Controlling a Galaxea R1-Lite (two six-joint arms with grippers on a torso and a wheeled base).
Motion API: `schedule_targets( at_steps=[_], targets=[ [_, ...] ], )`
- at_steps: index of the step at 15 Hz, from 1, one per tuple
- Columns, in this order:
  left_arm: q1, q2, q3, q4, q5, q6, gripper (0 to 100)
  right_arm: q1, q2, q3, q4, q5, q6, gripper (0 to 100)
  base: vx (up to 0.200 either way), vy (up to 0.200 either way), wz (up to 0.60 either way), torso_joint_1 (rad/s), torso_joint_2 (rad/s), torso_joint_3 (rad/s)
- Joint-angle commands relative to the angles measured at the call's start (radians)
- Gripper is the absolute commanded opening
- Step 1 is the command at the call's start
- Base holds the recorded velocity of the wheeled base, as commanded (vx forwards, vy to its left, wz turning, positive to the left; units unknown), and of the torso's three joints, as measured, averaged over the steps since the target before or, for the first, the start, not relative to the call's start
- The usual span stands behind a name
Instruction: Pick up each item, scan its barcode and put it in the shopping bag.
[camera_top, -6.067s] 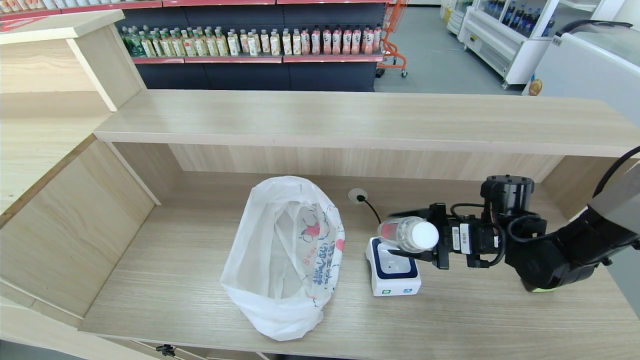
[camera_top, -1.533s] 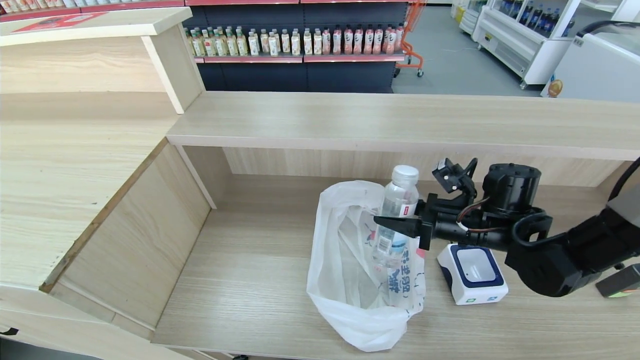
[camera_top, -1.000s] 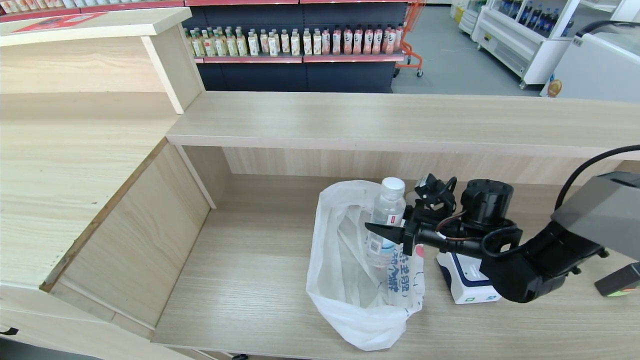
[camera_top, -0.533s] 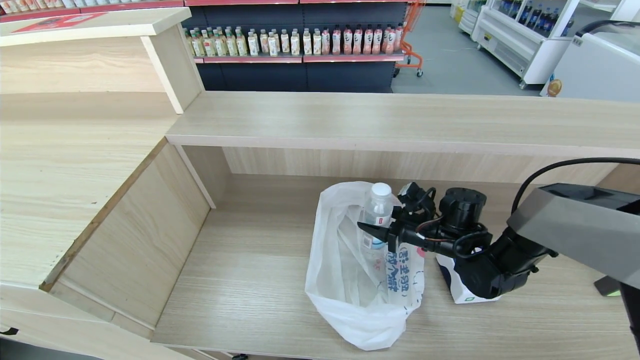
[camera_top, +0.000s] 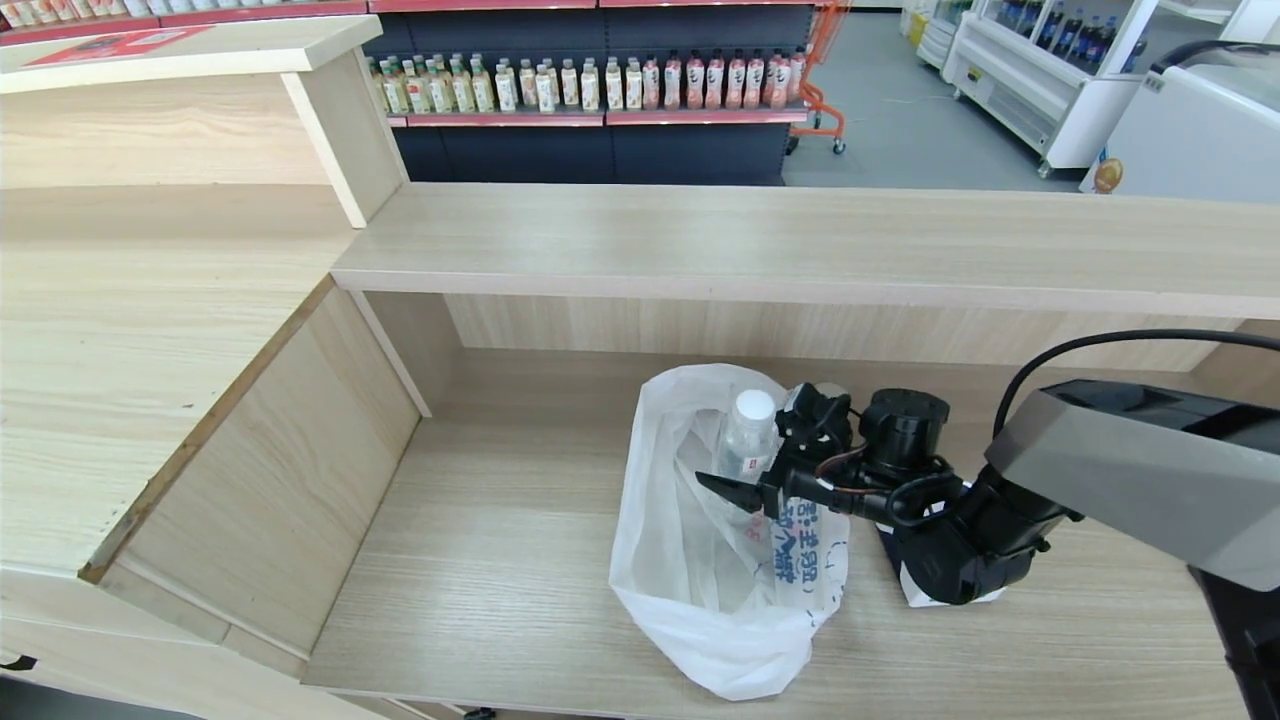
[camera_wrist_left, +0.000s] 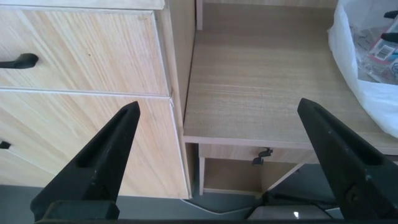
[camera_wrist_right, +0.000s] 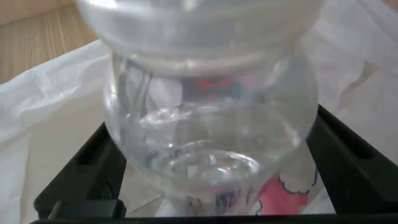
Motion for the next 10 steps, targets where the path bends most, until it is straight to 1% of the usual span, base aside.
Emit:
schedule_targets(
  at_steps=[1,3,4,6,8,10],
  targets=[
    [0.0,0.001,0.0,0.0,0.0,0.0,100,0.001,-0.042,0.001,0.01,0.002,0.013,100,0.0,0.0,0.0,0.0,0.0,0.0],
    [0.0,0.001,0.0,0.0,0.0,0.0,100,0.001,-0.128,0.024,0.014,0.004,0.078,100,0.0,0.0,0.0,0.0,0.0,0.0],
    [0.0,0.001,0.0,0.0,0.0,0.0,100,0.001,-0.192,0.063,0.026,0.006,0.113,100,0.0,0.0,0.0,0.0,0.0,0.0],
    [0.0,0.001,0.0,0.0,0.0,0.0,100,-0.008,-0.334,0.159,0.087,0.004,0.122,100,0.0,0.0,0.0,0.0,0.0,0.0],
    [0.0,0.001,0.0,0.0,0.0,0.0,100,-0.051,-0.488,0.253,0.161,0.001,0.138,100,0.0,0.0,0.0,0.0,0.0,0.0],
    [0.0,0.001,0.0,0.0,0.0,0.0,100,-0.103,-0.626,0.304,0.244,-0.028,0.179,100,0.0,0.0,0.0,0.0,0.0,0.0]
  ],
)
